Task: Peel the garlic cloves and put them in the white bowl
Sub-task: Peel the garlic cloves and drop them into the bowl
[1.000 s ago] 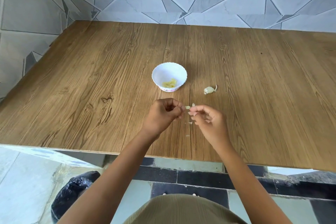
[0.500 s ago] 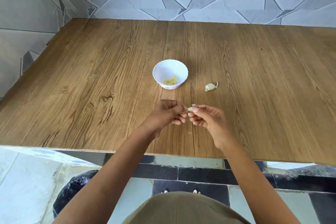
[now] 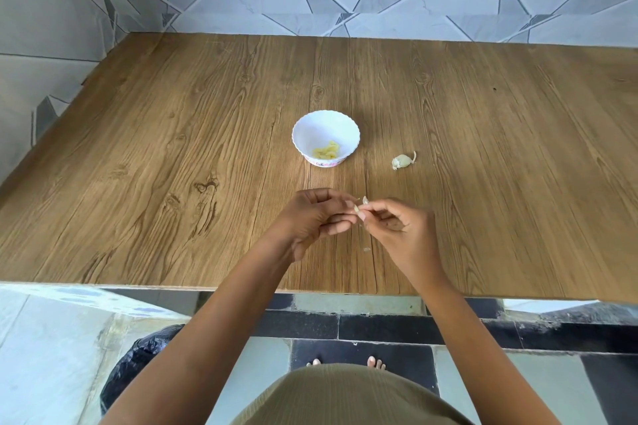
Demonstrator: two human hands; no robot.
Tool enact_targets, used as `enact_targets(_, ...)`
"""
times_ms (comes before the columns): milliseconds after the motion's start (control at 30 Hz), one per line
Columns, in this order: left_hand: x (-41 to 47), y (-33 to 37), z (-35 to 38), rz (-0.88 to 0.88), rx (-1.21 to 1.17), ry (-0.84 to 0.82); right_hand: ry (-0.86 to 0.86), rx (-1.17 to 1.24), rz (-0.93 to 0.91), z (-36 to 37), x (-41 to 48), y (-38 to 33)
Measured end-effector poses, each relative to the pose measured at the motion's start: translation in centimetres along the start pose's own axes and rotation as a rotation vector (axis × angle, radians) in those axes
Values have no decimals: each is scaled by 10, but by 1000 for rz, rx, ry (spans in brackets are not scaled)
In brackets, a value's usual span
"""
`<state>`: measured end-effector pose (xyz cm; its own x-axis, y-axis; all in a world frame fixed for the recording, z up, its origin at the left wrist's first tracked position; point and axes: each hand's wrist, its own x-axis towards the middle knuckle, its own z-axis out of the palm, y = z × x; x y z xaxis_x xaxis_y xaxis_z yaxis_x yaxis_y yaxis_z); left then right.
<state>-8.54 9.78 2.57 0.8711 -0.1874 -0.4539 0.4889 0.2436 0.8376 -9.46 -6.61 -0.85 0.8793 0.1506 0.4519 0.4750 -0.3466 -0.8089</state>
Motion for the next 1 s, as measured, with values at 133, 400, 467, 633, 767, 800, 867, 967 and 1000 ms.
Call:
enact_targets(133,-1,-1,-5,9,4,-19,-46,16,18,0,1,-2)
enact_targets(400,-4,-7,-11,64,90,-52,-38,-8,63,6,0,-7)
enact_targets(467,-5,-7,-11,59,52,-58,-21,24,99,10,-1,-7)
enact_targets(633,-6,-7,-7,57,-33,-76,0,284,413,13,-2,-10)
enact_targets(767,-4,-6,-3,85,-41,-57,36,373,447,3,-3,-13)
enact_targets(800,-3,-6,-2,89,-42,-49,26,357,445,0,-3,-13)
enact_targets(867,-1,-7,2,100,-36,-39,-13,287,426,-5,-4,-10)
enact_targets(967,0,-8,8,103,-20,-21,-53,213,384,-8,-4,-5)
enact_targets(1000,0,-8,9,102,-18,-12,-55,213,378,-9,-3,-3)
